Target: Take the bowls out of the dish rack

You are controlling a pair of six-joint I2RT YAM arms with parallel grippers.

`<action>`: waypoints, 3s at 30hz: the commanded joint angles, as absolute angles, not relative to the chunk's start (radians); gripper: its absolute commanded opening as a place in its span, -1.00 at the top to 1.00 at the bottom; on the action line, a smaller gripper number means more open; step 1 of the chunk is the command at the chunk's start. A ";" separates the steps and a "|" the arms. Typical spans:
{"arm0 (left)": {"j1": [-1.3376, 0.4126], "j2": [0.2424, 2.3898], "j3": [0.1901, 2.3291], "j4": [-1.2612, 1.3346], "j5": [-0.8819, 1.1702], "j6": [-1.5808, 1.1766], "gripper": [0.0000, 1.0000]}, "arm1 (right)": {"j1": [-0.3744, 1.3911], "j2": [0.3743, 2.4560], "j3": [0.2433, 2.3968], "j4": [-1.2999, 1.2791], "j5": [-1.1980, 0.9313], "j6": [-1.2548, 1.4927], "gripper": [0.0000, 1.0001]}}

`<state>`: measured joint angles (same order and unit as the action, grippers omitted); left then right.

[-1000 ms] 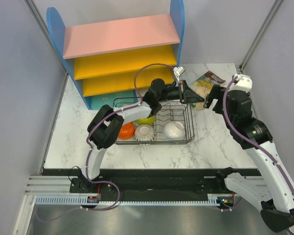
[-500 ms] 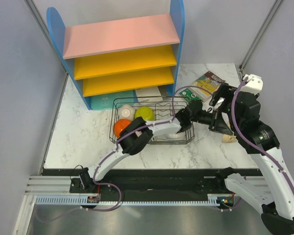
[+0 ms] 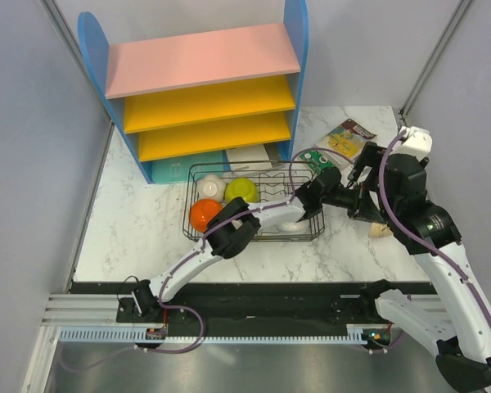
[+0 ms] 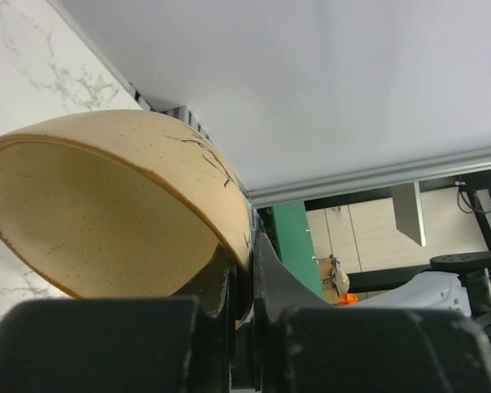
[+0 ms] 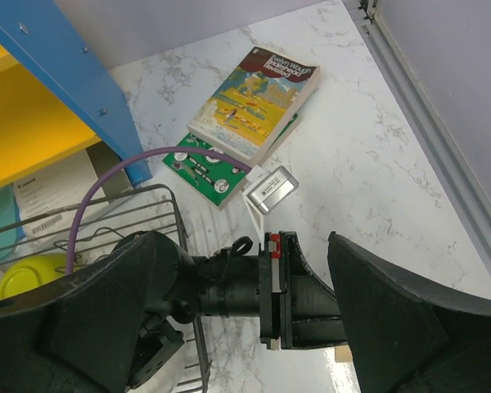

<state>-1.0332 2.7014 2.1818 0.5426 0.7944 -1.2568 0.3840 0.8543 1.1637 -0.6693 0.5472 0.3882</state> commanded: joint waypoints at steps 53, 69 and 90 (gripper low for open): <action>-0.224 1.113 0.993 -0.684 -0.235 -0.406 0.96 | 0.379 0.879 0.951 -0.569 0.535 0.456 -0.86; -0.215 1.391 0.951 -0.710 -0.181 -0.436 0.95 | 0.379 0.856 0.948 -0.569 0.535 0.423 -0.86; -0.213 1.379 0.942 -0.710 -0.212 -0.442 0.12 | 0.379 0.867 0.937 -0.560 0.500 0.408 -0.88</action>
